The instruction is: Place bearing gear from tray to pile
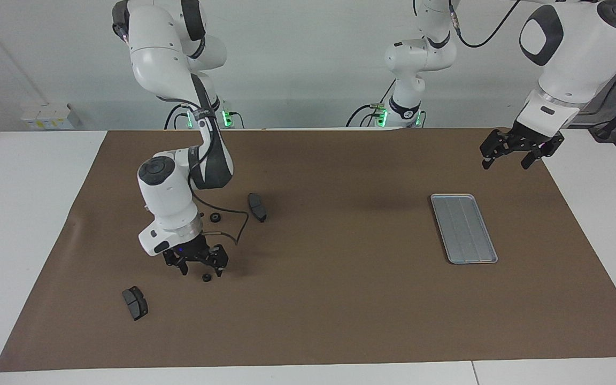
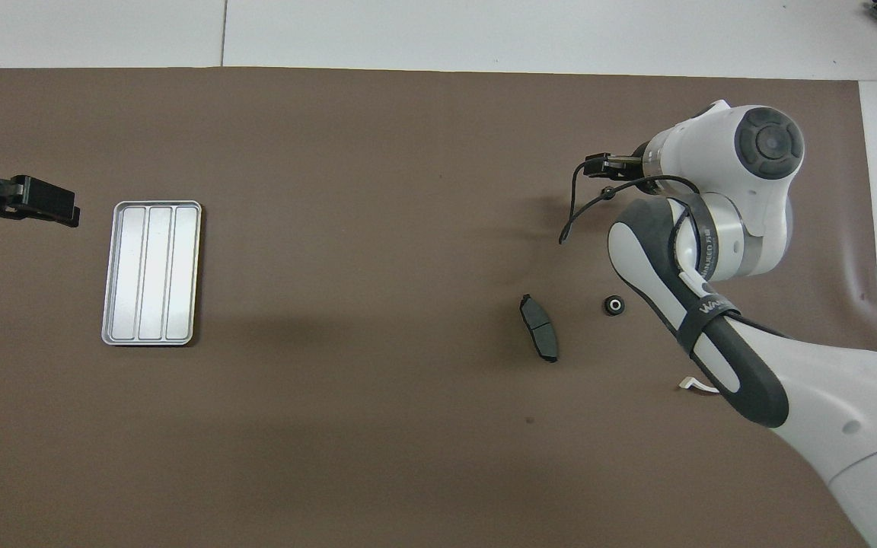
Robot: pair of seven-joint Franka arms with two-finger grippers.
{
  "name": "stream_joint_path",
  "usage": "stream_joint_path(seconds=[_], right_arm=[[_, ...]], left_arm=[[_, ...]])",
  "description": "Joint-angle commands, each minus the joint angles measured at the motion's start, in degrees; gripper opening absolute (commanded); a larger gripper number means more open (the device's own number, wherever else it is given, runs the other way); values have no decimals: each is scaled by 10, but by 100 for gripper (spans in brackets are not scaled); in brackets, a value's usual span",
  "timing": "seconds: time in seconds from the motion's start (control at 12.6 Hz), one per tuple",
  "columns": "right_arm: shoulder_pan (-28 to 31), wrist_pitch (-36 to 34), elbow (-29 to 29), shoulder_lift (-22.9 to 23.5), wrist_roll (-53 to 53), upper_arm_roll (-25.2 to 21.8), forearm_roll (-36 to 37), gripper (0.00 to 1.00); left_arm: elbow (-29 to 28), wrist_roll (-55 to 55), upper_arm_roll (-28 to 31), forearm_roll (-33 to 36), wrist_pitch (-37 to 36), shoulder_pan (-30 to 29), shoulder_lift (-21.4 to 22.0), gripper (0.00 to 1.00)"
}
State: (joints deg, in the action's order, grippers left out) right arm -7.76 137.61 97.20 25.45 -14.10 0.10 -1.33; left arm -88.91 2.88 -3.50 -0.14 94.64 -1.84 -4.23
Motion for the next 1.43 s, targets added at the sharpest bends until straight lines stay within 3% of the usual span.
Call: stream_joint_path(seconds=[0.0, 0.32, 0.55, 0.95, 1.35], right_arm=[[18, -61, 41, -95, 26, 5, -14, 100], [49, -196, 38, -199, 58, 4, -11, 100], [71, -278, 29, -244, 86, 3, -8, 100], [106, -422, -65, -243, 90, 3, 15, 100], [96, -434, -38, -268, 101, 7, 28, 100]], left_arm=[[-8, 1, 2, 7, 6, 1, 10, 100], [-8, 0, 2, 7, 6, 2, 10, 100], [-8, 0, 2, 7, 7, 2, 10, 100], [-9, 0, 2, 7, 6, 2, 10, 100], [-9, 0, 2, 7, 7, 2, 11, 100]])
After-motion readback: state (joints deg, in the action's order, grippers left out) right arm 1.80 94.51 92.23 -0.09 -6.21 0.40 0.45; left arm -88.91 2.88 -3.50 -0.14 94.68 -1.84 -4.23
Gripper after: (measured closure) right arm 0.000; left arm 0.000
